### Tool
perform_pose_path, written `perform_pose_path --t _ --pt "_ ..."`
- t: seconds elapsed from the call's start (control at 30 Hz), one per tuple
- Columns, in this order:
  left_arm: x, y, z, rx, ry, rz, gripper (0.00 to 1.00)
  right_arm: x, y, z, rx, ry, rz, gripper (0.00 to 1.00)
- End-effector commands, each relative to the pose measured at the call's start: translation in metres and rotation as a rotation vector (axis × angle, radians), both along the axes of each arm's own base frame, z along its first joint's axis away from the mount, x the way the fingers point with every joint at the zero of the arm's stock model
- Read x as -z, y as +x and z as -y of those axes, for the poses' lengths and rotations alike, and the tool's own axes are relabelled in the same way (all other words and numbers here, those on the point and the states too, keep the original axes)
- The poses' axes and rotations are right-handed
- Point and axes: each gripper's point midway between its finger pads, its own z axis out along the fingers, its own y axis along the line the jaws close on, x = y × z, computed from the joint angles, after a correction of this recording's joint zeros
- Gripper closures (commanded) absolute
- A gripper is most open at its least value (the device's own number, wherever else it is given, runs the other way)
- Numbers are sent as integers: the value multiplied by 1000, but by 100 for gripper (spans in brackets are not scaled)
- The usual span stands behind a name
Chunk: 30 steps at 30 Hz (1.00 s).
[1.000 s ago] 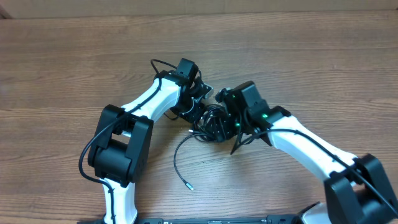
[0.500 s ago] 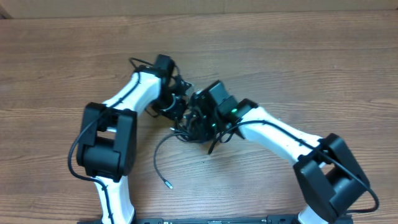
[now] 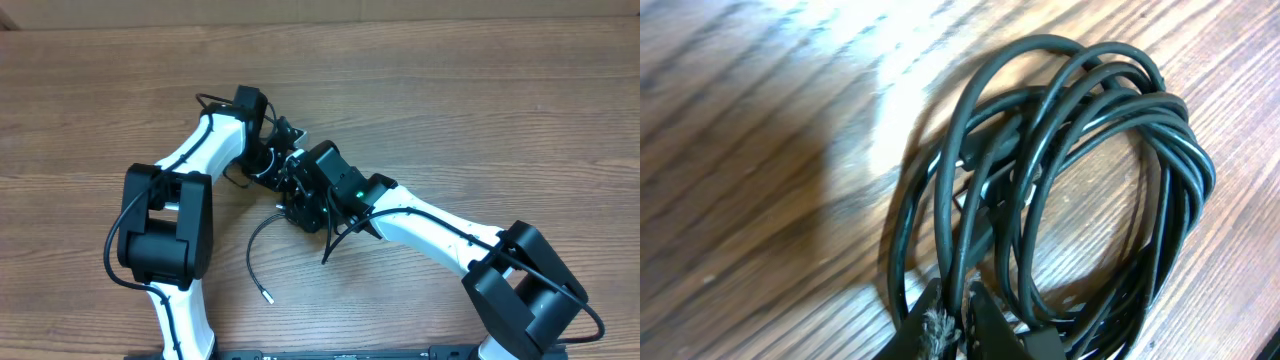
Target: Untangle cables
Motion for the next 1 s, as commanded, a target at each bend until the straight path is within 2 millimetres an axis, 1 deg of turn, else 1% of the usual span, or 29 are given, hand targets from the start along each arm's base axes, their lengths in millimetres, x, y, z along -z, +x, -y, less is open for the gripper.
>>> perform_pose_path --t 0.0,0.23,0.4,0.5,0.63,0.7,0.83,0.97 --pt "-2 3 10 36 -34 17 89 10 0 7 30 -34 -1 55" --pt "-2 4 10 36 -35 19 88 28 -5 12 32 -58 -28 54" --pt "-2 4 10 31 -34 17 89 29 -2 9 30 -47 -22 54" --pt "-2 4 10 22 -33 16 89 32 -4 10 30 -55 -29 48" --pt "-2 5 9 20 -32 16 90 33 -4 10 30 -57 -31 46" --pt "-1 6 6 15 -15 19 91 34 -4 10 30 -58 -31 46" --pt "6 12 -12 -40 70 20 94 42 0 6 42 -48 -33 45" --pt "6 14 -18 -58 70 19 94 53 2 3 74 -40 -54 51"
